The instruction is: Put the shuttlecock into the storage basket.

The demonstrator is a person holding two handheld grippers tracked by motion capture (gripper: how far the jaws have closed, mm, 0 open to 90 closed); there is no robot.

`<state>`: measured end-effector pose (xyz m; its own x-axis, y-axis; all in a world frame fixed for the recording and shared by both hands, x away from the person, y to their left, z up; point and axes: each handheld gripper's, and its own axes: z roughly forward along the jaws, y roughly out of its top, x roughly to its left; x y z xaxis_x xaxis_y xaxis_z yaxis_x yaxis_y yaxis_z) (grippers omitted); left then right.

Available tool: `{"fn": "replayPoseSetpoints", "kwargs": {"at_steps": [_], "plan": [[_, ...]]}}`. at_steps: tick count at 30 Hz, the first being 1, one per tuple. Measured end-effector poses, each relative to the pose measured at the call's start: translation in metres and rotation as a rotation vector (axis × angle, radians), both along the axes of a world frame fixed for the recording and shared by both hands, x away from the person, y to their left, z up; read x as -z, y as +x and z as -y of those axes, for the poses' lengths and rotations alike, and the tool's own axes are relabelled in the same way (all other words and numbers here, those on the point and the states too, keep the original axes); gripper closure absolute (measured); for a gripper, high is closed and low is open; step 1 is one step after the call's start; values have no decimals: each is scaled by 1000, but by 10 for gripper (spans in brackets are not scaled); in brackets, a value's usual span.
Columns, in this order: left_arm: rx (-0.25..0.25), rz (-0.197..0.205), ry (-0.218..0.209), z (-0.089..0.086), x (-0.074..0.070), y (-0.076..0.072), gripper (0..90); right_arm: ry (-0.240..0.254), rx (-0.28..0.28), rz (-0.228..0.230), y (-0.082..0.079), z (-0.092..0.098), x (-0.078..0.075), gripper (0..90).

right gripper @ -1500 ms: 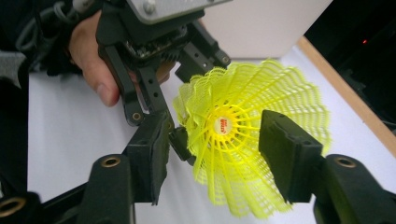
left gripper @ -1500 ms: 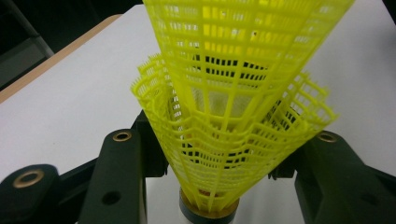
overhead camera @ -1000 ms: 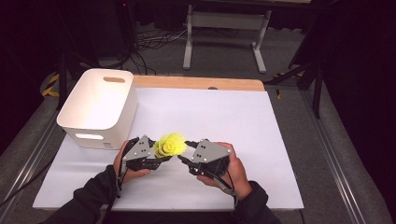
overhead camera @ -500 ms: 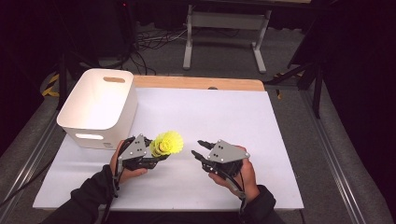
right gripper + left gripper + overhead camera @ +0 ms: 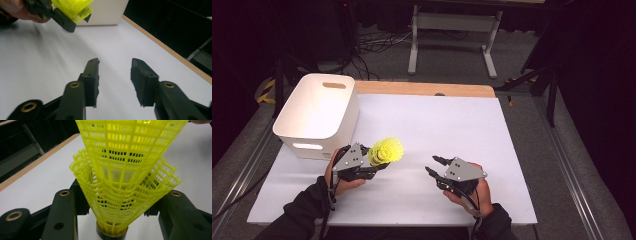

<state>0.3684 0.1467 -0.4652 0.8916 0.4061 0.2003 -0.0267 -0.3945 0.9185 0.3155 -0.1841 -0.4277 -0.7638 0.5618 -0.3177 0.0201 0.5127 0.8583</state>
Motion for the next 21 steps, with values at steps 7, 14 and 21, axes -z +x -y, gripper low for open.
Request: {"fn": "replayPoseSetpoints", "kwargs": {"at_steps": [7, 14, 21], "plan": [[-11, 2, -13, -5, -2, 0, 512, -6, 18, -35, 0, 7, 21, 541], [-22, 10, -22, -8, -5, 0, 510, 2, 62, -20, -2, 16, 33, 341], [-35, 13, -47, -15, -10, 0, 510, -5, 102, -2, -4, 24, 44, 228]]}}
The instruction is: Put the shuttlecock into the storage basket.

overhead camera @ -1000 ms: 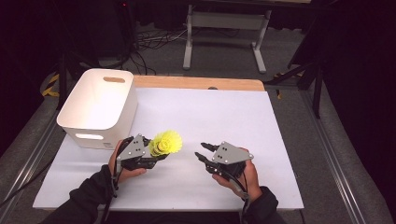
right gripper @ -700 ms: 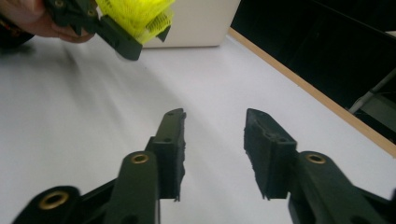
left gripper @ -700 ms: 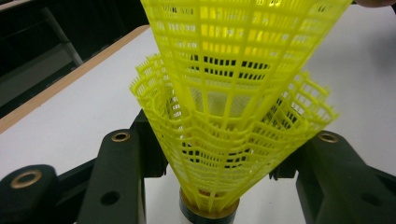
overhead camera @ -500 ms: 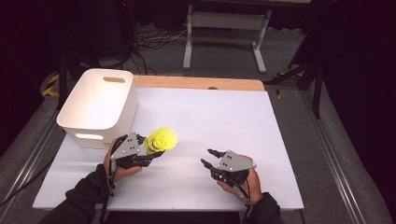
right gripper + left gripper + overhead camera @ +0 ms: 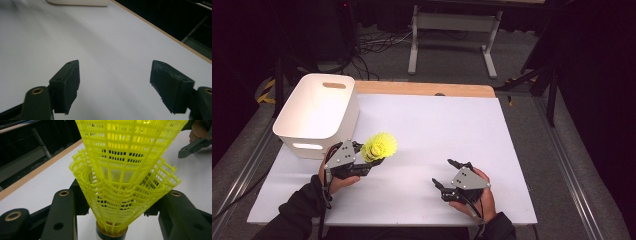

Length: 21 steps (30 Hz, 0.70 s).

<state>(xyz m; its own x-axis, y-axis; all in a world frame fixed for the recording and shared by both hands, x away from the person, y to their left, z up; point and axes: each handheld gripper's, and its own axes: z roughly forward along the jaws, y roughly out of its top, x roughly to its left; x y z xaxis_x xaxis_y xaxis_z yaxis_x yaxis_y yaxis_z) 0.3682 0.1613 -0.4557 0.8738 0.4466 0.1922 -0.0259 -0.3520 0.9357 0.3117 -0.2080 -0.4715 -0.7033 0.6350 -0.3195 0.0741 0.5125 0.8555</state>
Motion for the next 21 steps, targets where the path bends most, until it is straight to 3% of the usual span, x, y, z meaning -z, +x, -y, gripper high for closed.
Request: {"fn": "replayPoseSetpoints", "kwargs": {"at_steps": [8, 21], "plan": [[-16, 7, -16, -7, -5, 0, 509, 48, 50, -3, 0, 9, 4, 148], [-36, 23, -23, -16, -11, -1, 506, 45, 75, -5, 4, 12, 6, 118]]}}
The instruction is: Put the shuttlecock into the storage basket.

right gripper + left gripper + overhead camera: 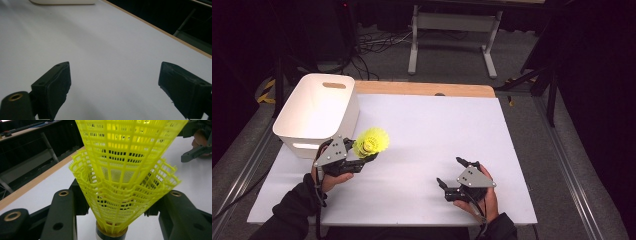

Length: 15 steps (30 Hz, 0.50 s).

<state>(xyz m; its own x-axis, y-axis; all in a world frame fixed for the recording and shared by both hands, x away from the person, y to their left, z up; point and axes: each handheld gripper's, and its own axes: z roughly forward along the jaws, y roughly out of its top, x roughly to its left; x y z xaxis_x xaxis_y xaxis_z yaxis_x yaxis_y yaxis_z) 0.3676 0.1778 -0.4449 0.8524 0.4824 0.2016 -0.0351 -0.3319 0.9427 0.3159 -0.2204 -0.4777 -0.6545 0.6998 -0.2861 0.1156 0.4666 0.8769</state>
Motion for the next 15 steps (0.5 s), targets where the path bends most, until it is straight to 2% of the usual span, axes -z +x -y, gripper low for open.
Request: {"fn": "replayPoseSetpoints", "kwargs": {"at_steps": [6, 15], "plan": [[-6, -1, -21, -4, -3, -1, 505, 10, 7, 2, 2, 3, 0, 101], [-16, 2, -23, -12, -7, 0, 505, 13, 2, 1, 2, 3, 1, 95]]}}
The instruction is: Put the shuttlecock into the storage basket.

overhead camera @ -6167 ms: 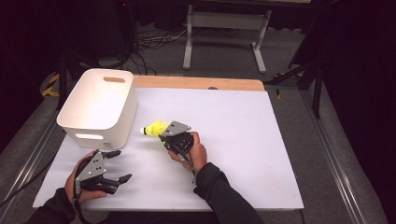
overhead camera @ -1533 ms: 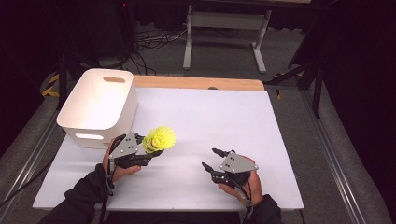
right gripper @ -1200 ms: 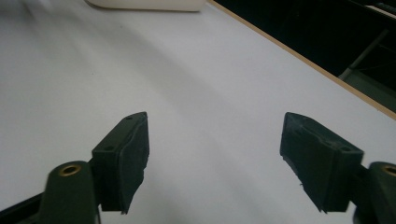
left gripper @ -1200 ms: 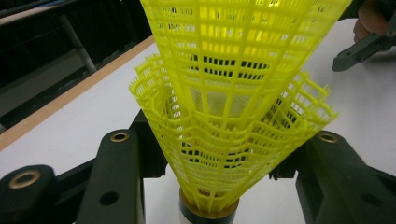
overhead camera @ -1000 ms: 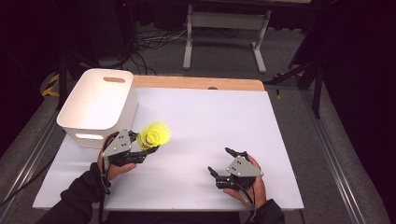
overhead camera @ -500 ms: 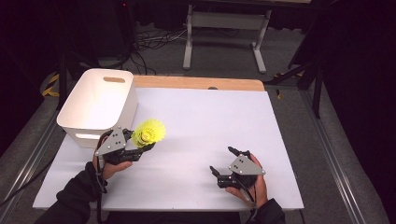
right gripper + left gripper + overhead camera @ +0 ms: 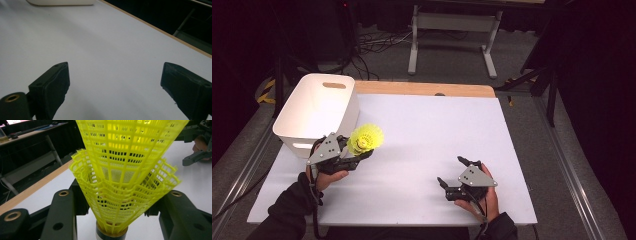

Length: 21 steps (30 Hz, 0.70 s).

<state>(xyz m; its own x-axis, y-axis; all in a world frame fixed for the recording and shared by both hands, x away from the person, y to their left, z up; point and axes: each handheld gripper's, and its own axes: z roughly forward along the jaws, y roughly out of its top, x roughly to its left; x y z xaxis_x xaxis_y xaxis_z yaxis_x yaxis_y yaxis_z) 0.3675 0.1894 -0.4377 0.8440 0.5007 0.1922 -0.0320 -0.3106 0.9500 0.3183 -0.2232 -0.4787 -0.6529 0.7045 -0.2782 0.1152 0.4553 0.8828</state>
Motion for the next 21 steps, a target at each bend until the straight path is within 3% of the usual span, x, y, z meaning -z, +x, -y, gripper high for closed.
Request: {"fn": "replayPoseSetpoints", "kwargs": {"at_steps": [21], "plan": [[-40, 7, -39, -23, -11, -1, 499, -25, -8, -14, 1, -4, 3, 82]]}}
